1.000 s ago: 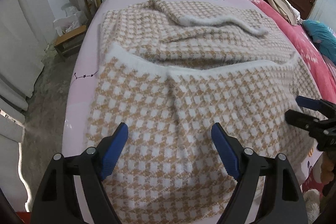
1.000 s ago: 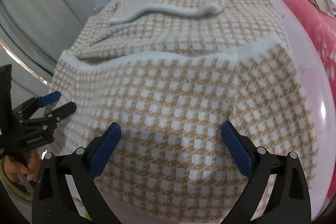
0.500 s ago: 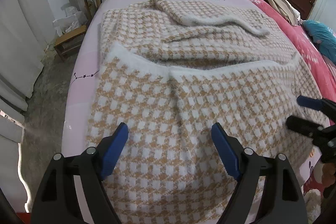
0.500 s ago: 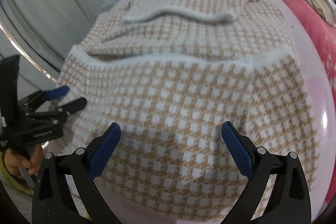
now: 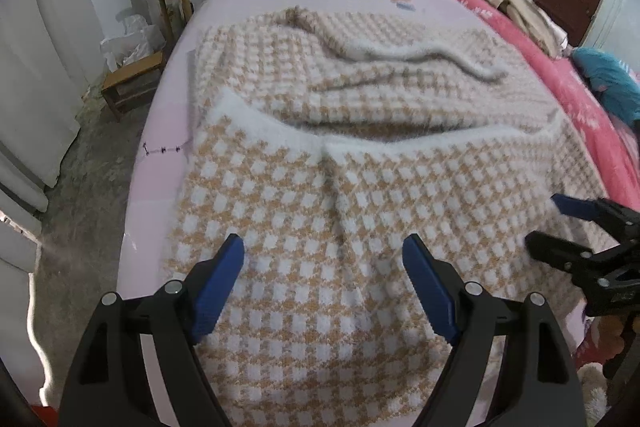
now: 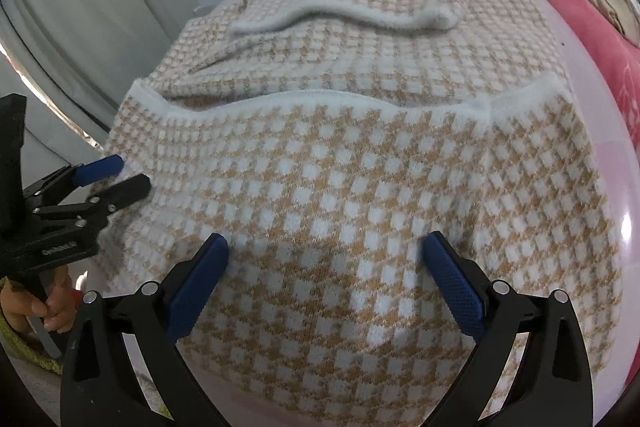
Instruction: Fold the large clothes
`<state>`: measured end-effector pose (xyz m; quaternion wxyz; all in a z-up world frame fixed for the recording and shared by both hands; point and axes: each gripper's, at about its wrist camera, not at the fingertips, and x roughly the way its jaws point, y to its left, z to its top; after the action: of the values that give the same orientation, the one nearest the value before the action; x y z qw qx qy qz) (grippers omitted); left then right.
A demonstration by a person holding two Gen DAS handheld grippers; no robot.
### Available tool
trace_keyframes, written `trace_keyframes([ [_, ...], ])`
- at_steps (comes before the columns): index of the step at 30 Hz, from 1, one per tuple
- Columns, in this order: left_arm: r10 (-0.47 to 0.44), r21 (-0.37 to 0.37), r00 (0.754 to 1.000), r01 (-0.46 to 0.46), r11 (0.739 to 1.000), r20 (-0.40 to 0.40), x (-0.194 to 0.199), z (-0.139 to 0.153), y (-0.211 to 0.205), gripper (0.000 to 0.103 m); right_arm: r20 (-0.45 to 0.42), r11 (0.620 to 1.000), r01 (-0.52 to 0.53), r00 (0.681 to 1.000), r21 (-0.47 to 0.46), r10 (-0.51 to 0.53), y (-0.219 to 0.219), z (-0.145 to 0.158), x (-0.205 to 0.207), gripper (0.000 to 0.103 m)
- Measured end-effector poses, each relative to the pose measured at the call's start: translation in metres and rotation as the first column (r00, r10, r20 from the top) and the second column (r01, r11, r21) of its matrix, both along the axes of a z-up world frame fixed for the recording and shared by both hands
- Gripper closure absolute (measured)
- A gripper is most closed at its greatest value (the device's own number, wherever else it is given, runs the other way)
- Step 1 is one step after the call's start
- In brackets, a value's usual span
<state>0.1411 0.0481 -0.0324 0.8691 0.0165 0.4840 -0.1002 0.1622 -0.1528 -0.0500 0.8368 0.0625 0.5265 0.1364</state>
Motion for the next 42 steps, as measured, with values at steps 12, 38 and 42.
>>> trace_keyframes([
  [12,0.105,-0.025,0.977,-0.102,0.994,0.183,-0.012,0.030,0.045,0.026,-0.002,1.000,-0.002,1.000,0.001,0.002,0.001,-0.002,0.000,0.008],
  [38,-0.026,-0.104,0.992,0.039,0.994,0.120,0.019,0.017,0.040,0.085,-0.007,1.000,-0.008,1.000,-0.006,0.008,0.001,-0.004,0.001,0.008],
  [42,-0.021,-0.088,0.995,0.030,0.996,0.097,0.026,0.010,0.037,0.085,-0.007,1.000,-0.009,1.000,-0.006,0.009,0.000,-0.004,0.001,0.008],
])
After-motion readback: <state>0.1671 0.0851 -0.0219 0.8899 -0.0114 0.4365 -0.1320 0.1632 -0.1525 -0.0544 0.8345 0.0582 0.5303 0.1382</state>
